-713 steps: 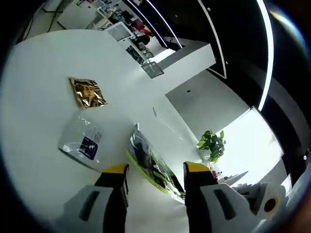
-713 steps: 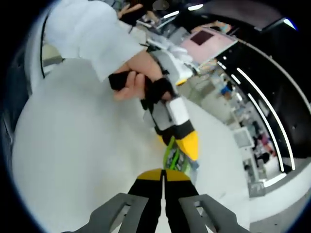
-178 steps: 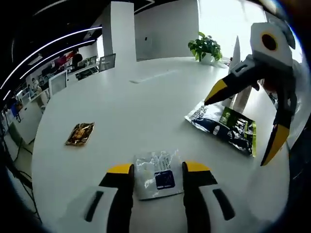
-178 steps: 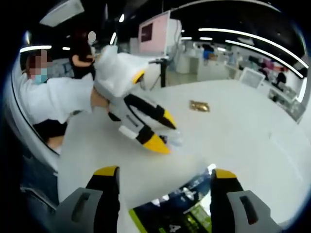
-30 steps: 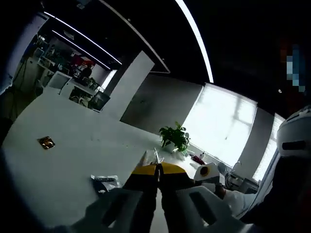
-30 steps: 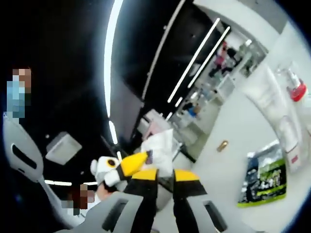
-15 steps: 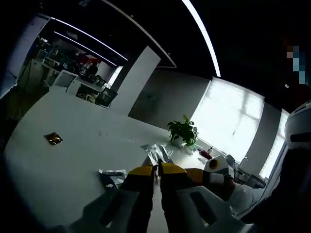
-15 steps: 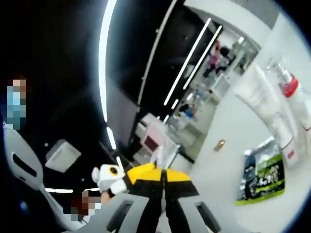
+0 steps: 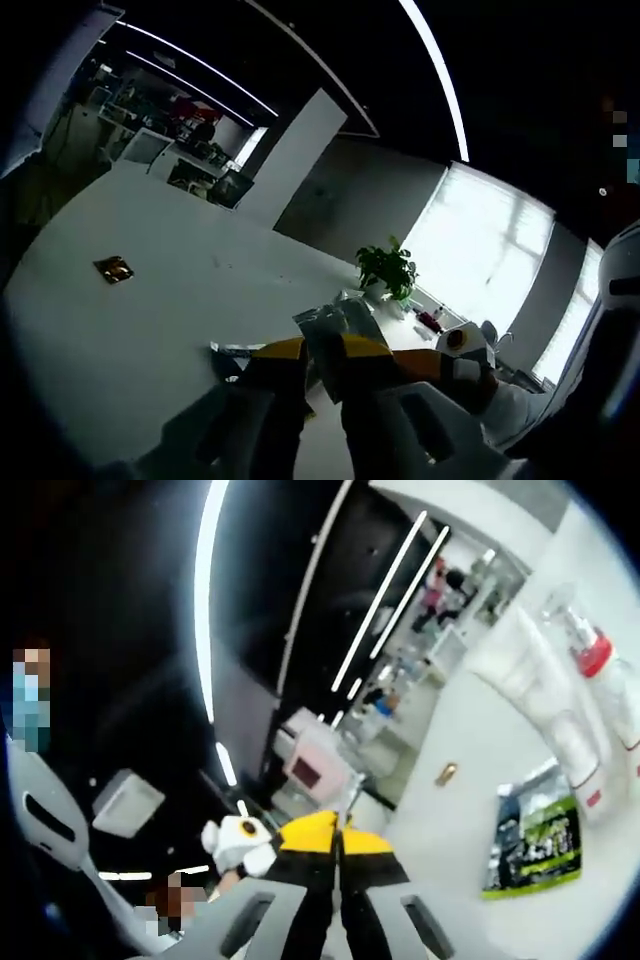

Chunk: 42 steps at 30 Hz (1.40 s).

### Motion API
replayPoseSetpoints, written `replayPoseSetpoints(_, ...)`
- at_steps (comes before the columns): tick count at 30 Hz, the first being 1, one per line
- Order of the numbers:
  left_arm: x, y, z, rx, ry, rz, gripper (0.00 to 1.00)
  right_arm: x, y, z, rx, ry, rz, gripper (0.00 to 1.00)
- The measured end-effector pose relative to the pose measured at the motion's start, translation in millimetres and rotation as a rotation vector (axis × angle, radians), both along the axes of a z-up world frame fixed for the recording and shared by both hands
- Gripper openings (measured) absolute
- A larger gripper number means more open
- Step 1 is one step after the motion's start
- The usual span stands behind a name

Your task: Arrange the skincare products in the storage area until every visible bottle or jar stands upright without overlapping.

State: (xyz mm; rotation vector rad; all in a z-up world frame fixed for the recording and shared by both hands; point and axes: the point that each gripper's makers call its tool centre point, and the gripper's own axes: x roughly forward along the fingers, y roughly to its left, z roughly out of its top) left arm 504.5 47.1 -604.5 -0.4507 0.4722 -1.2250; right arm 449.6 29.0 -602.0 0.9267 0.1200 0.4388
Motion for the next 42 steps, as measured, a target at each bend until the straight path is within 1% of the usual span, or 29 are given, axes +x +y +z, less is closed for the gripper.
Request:
replayPoseSetpoints(5, 4.2, -1, 3.1, -0.015, 0.009, 0.006, 0.06, 1, 2, -7.0, -0.020, 0.023, 0.016, 0.00)
replayPoseSetpoints(7, 5.9, -1, 0.1, -0.002, 0.003, 0.000, 0.05, 2, 3, -12.2, -0.029, 0.041, 0.021, 0.00)
replayPoseSetpoints(10, 8.0, 1, -7.6, 0.021, 0.024, -0.003, 0.04, 5, 6, -19.6, -0.048, 0.066, 0.031, 0.00)
replayPoseSetpoints(11, 8.7, 1, -9.4, 0.022, 0.025, 0.000, 0.03, 5, 7, -21.6, -0.052, 0.075, 0.035, 0.00)
replayPoseSetpoints(14, 11.7, 4, -13.0, 0.019, 0.020, 0.004, 0.00, 9, 8, -31.4, -0.095, 0.103, 0.037, 0.00)
replayPoseSetpoints(17, 17.2, 7, -21.9, 0.046, 0.017, 0.006, 0.00, 14, 9, -38.2, -0.116, 0.126, 0.046, 0.00)
replayPoseSetpoints(20, 23.3, 9, -28.5, 0.063, 0.028, 0.014, 0.00, 21, 9, -45.7, -0.136, 0.151, 0.053, 0.00)
replayPoseSetpoints(21, 25.9, 11, -32.0, 0.071, 0.034, 0.018, 0.00, 23, 10, -50.6, -0.168, 0.161, 0.059, 0.00)
replayPoseSetpoints(22, 27.7, 12, -34.8, 0.078, 0.035, 0.020, 0.00, 24, 10, -51.9, -0.178, 0.164, 0.059, 0.00)
replayPoseSetpoints(23, 30.4, 13, -39.7, 0.093, 0.037, 0.023, 0.00, 27, 12, -57.1, -0.203, 0.180, 0.068, 0.00)
replayPoseSetpoints(25, 34.4, 16, -47.4, 0.114, 0.044, 0.028, 0.00, 29, 16, -59.4, -0.208, 0.186, 0.082, 0.00)
replayPoseSetpoints(27, 36.7, 19, -51.3, 0.116, 0.053, 0.034, 0.00, 31, 18, -62.9, -0.224, 0.197, 0.088, 0.00)
replayPoseSetpoints(28, 37.5, 20, -53.0, 0.118, 0.056, 0.036, 0.00, 31, 19, -65.8, -0.240, 0.204, 0.092, 0.00)
replayPoseSetpoints(29, 39.5, 22, -58.0, 0.130, 0.062, 0.040, 0.00, 33, 20, -73.6, -0.279, 0.221, 0.100, 0.00)
replayPoseSetpoints(34, 44.4, 24, -78.7, 0.217, 0.038, 0.043, 0.00, 39, 21, -96.0, -0.364, 0.270, 0.115, 0.00)
replayPoseSetpoints(37, 47.8, 24, -85.9, 0.230, 0.047, 0.036, 0.00, 42, 23, -107.6, -0.376, 0.302, 0.128, 0.00)
replayPoseSetpoints(40, 50.9, 23, -93.2, 0.257, 0.043, 0.027, 0.00, 45, 24, -115.4, -0.441, 0.321, 0.140, 0.00)
replayPoseSetpoints(42, 53.2, 23, -98.3, 0.275, 0.040, 0.025, 0.00, 47, 26, -119.5, -0.451, 0.333, 0.153, 0.00)
